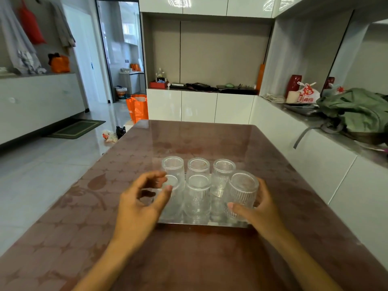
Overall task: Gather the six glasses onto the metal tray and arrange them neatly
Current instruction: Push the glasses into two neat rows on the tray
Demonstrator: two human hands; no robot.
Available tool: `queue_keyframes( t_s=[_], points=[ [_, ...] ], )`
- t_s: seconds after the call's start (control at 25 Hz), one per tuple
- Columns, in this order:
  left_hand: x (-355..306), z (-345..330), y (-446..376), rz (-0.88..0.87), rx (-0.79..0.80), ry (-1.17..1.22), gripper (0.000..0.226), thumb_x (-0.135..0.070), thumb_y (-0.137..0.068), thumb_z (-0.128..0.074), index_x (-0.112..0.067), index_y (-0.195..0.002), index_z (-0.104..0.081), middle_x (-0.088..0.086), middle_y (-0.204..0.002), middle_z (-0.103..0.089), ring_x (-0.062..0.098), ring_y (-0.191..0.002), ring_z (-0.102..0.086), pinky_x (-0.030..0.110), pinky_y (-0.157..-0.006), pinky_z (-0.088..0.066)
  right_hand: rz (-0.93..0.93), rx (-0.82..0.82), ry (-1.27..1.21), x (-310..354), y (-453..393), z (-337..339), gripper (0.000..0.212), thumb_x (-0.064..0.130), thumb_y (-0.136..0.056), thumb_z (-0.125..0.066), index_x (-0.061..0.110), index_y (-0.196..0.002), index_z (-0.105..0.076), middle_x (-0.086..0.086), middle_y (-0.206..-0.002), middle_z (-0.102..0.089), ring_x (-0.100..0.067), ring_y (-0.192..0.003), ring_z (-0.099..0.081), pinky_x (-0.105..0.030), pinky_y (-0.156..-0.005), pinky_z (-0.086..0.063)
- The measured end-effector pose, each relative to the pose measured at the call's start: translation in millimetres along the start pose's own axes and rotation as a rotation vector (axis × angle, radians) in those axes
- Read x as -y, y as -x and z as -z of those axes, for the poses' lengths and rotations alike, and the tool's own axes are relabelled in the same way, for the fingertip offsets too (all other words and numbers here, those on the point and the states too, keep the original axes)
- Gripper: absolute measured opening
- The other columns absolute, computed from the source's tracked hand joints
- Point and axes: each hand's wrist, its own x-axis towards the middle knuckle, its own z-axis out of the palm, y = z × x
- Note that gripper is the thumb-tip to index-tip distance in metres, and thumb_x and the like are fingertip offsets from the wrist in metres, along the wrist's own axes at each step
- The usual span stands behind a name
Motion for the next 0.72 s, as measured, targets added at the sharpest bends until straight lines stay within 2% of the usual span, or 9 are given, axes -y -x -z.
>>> queue_keyframes(
  t_s=[0.04,0.08,0.2,0.28,0.36,0.44,0.56,0.64,0.72],
  points=[
    [14,19,-9,0.101,-0.033,-0.028,0.036,-0.043,-0.075,-0.078,-0.041,-0.108,-0.065,-0.015,-0.102,-0.072,0.007,-0.095,-0.066,0.02,-0.078,-0.058,-0.034,0.033,0.011,-6,-6,3,0.073,0.047,-0.051,-0.089,0.054,-0.113,-0.052,0.023,-0.111,-0.067,-0.004,-0.103,-0.065,-0.028,-0.075,-0.058],
    [29,36,-19,0.212,0.033,-0.075,0.043,-0.033,-0.075,-0.08,-0.038,-0.114,-0.062,-0.013,-0.106,-0.07,0.008,-0.099,-0.064,0.024,-0.082,-0.057,-0.064,0.063,0.028,-11,-11,3,0.073,0.044,-0.052,-0.091,0.053,-0.114,-0.052,0.021,-0.113,-0.066,-0.004,-0.104,-0.063,-0.025,-0.073,-0.056],
    [66,61,-41,0.362,0.415,-0.236,0.071,-0.019,-0.073,-0.084,-0.035,-0.133,-0.05,-0.011,-0.126,-0.058,0.013,-0.116,-0.055,0.028,-0.093,-0.049,-0.106,0.136,0.066,-23,-23,0,0.076,0.038,-0.057,-0.093,0.052,-0.118,-0.051,0.025,-0.114,-0.064,0.002,-0.103,-0.061,-0.016,-0.069,-0.05],
    [81,59,-48,0.381,0.516,-0.219,0.071,-0.025,-0.066,-0.088,-0.043,-0.124,-0.052,-0.019,-0.119,-0.062,0.01,-0.115,-0.057,0.019,-0.087,-0.049,-0.117,0.173,0.078,-24,-29,-4,0.077,0.041,-0.056,-0.093,0.059,-0.117,-0.049,0.034,-0.11,-0.063,0.007,-0.102,-0.059,-0.014,-0.07,-0.048],
    [90,53,-52,0.346,0.591,-0.202,0.066,-0.035,-0.058,-0.091,-0.048,-0.114,-0.058,-0.021,-0.109,-0.071,0.007,-0.109,-0.063,0.016,-0.08,-0.053,-0.118,0.201,0.095,-25,-33,-6,0.075,0.044,-0.055,-0.092,0.068,-0.11,-0.047,0.046,-0.104,-0.06,0.012,-0.099,-0.058,-0.014,-0.072,-0.047],
    [96,44,-54,0.279,0.616,-0.215,0.053,-0.029,-0.062,-0.091,-0.038,-0.108,-0.068,-0.018,-0.106,-0.074,0.008,-0.098,-0.07,0.024,-0.083,-0.057,-0.111,0.224,0.126,-27,-36,-4,0.075,0.046,-0.055,-0.091,0.071,-0.108,-0.045,0.051,-0.104,-0.057,0.016,-0.099,-0.058,-0.012,-0.073,-0.046],
    [102,33,-54,0.25,0.565,-0.183,0.038,-0.021,-0.066,-0.09,-0.019,-0.1,-0.075,0.001,-0.098,-0.078,0.018,-0.085,-0.075,0.043,-0.087,-0.06,-0.117,0.288,0.154,-29,-36,2,0.081,0.046,-0.054,-0.091,0.075,-0.11,-0.04,0.046,-0.106,-0.06,0.015,-0.102,-0.059,-0.006,-0.071,-0.048],
    [104,36,-54,0.268,0.581,-0.206,0.046,-0.034,-0.061,-0.092,-0.023,-0.103,-0.075,-0.002,-0.102,-0.078,0.018,-0.092,-0.074,0.041,-0.09,-0.059,-0.138,0.37,0.178,-29,-37,11,0.095,0.043,-0.053,-0.093,0.067,-0.124,-0.034,0.037,-0.119,-0.055,0.005,-0.113,-0.056,-0.008,-0.081,-0.047],
    [106,43,-54,0.266,0.635,-0.212,0.06,-0.049,-0.055,-0.09,-0.031,-0.109,-0.072,-0.011,-0.11,-0.076,0.014,-0.102,-0.071,0.035,-0.094,-0.057,-0.127,0.452,0.251,-28,-43,27,0.112,0.046,-0.051,-0.093,0.054,-0.141,-0.028,0.029,-0.139,-0.043,-0.005,-0.128,-0.044,-0.016,-0.095,-0.042]
  ],
)
